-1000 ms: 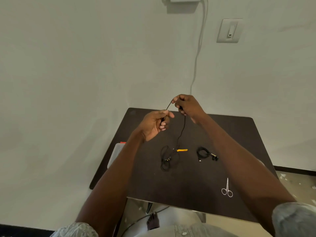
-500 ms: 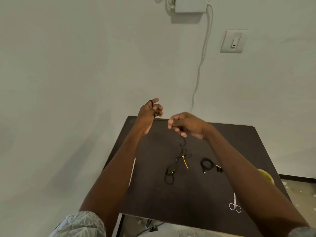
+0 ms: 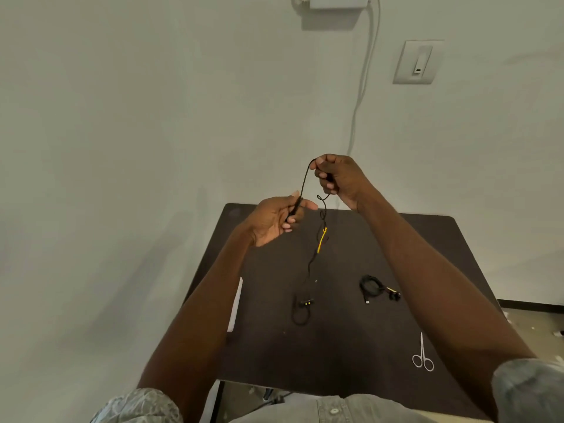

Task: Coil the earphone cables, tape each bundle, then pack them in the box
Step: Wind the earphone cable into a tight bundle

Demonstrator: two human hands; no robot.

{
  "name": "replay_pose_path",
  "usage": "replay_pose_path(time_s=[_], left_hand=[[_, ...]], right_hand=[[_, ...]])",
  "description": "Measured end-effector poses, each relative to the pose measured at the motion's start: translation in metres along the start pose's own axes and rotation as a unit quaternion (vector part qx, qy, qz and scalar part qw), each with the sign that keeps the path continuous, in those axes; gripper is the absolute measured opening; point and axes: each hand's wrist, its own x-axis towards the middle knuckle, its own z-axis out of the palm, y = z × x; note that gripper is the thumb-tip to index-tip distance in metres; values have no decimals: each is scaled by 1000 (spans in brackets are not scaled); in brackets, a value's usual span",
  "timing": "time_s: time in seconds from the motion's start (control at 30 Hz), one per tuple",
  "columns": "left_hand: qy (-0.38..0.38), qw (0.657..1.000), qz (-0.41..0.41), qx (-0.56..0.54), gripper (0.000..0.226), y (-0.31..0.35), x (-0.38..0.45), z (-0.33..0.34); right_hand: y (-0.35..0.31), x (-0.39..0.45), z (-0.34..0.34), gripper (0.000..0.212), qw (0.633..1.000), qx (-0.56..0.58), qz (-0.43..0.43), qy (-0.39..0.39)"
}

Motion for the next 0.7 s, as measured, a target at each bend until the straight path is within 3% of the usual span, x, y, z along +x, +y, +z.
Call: replay_pose_path(time_s=[0.1, 0.2, 0.3, 0.4, 0.47, 0.53, 0.6, 0.7], left_hand=[[-26, 998, 44, -39, 35, 10, -4, 4], [-8, 976, 130, -175, 27, 24, -3, 7], [111, 928, 229, -271, 27, 34, 4, 6], [280, 878, 260, -288, 24, 29, 13, -6], [370, 875, 236, -205, 26, 22, 14, -20], [408, 891, 192, -47, 27, 13, 12, -28], [386, 906, 148, 88, 27, 6, 8, -27], [308, 928, 93, 187, 27, -5, 5, -20]], right_hand=[[23, 2, -1, 20, 997, -65, 24, 24], [51, -11, 4, 20, 987, -142, 68, -29], [68, -30, 13, 33, 979, -112, 111, -130], [67, -45, 15, 24, 959, -75, 132, -241], [59, -53, 14, 16, 945, -76, 138, -285], [45, -57, 11, 10, 951, -93, 136, -264], [27, -55, 5, 13, 967, -74, 109, -219], [0, -44, -2, 18, 983, -25, 41, -180]])
